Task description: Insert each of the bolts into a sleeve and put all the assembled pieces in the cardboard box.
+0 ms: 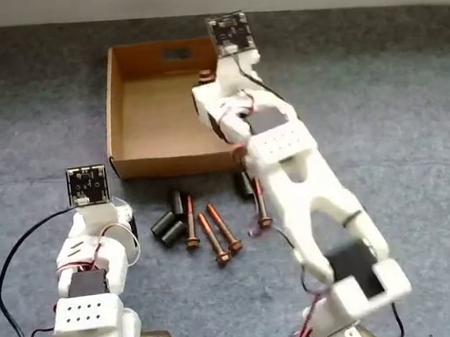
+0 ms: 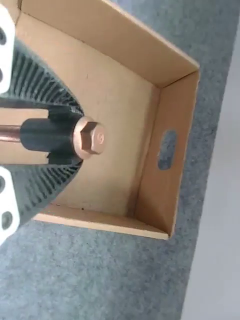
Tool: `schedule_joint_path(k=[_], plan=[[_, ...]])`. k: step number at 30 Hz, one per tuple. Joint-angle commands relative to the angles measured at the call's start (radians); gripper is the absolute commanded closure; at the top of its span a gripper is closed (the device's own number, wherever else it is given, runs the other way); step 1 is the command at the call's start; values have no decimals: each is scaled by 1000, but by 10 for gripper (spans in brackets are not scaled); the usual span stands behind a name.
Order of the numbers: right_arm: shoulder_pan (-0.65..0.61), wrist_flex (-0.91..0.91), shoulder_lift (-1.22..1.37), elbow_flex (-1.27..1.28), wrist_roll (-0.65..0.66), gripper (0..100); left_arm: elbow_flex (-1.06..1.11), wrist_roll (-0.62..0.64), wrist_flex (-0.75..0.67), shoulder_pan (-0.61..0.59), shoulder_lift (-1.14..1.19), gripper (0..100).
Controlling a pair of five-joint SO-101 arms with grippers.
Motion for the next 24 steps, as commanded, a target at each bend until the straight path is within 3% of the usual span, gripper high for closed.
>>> schedule_joint_path(k=[1,8,13,24], plan=[[10,56,157,-245,-11,992,-5,-11,-23,1,2,973],[39,193,398,-478,-6,992,-5,-12,-21,45,2,973],[67,346,501,-608,-6,992,-4,-91,-21,61,2,973],[44,443,677,-792,-6,992,-4,-92,-21,70,2,973]])
